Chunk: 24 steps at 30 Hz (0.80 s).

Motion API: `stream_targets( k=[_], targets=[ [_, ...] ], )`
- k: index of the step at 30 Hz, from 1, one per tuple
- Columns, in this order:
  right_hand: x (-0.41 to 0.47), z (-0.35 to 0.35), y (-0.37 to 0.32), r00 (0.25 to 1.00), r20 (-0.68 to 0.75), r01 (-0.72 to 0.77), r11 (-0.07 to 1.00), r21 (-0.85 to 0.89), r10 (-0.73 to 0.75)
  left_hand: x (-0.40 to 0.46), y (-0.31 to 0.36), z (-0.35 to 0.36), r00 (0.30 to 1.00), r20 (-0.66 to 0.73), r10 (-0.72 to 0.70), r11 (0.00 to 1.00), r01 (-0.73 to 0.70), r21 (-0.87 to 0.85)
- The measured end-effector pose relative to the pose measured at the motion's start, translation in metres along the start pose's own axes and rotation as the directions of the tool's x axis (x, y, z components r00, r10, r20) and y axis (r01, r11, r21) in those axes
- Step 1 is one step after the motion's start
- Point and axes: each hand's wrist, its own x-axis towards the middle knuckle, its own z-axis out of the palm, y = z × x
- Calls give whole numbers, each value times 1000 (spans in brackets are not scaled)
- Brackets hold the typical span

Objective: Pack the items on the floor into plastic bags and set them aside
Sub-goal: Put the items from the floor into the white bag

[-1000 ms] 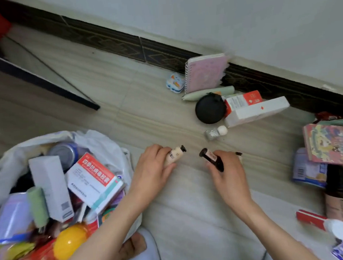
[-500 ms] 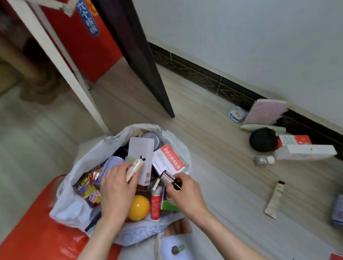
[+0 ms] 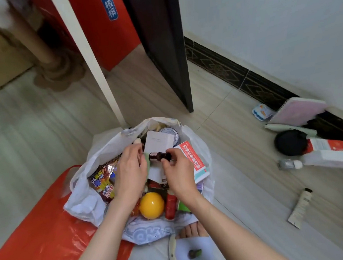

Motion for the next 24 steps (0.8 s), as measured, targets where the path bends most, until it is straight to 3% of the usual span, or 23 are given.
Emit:
stream_targets(
  k=[4, 7, 10, 12, 14, 16, 20, 24],
  targets=[
    [-6, 5, 3, 1000, -15, -12, 991, 134, 14, -17, -10, 5, 990, 131, 61, 998, -65, 25],
    [-7, 7, 3, 998, -49, 41, 991, 129, -35, -20, -18, 4, 972, 214, 100, 995, -104, 9],
    [-4, 5, -3, 988, -28, 151, 989, 0, -151, -22, -22, 4, 937, 319, 146, 987, -161, 19],
    [3, 0, -3, 967, 42, 256, 951, -173, -253, -22, -24, 7, 915, 373, 154, 982, -184, 47],
    [14, -9, 3, 932, 191, 363, 816, -450, -310, -22, -24, 8, 907, 396, 143, 978, -190, 81],
    [22, -21, 6, 903, 345, 423, 674, -605, -257, -23, -21, 8, 900, 418, 124, 973, -194, 128],
    [23, -39, 0, 879, 404, 467, 629, -621, -254, -22, -11, 2, 913, 394, 107, 983, -156, 95],
    [16, -69, 11, 911, 265, 413, 698, -584, -317, -18, 15, -3, 924, 333, 187, 973, -220, 64]
  ],
)
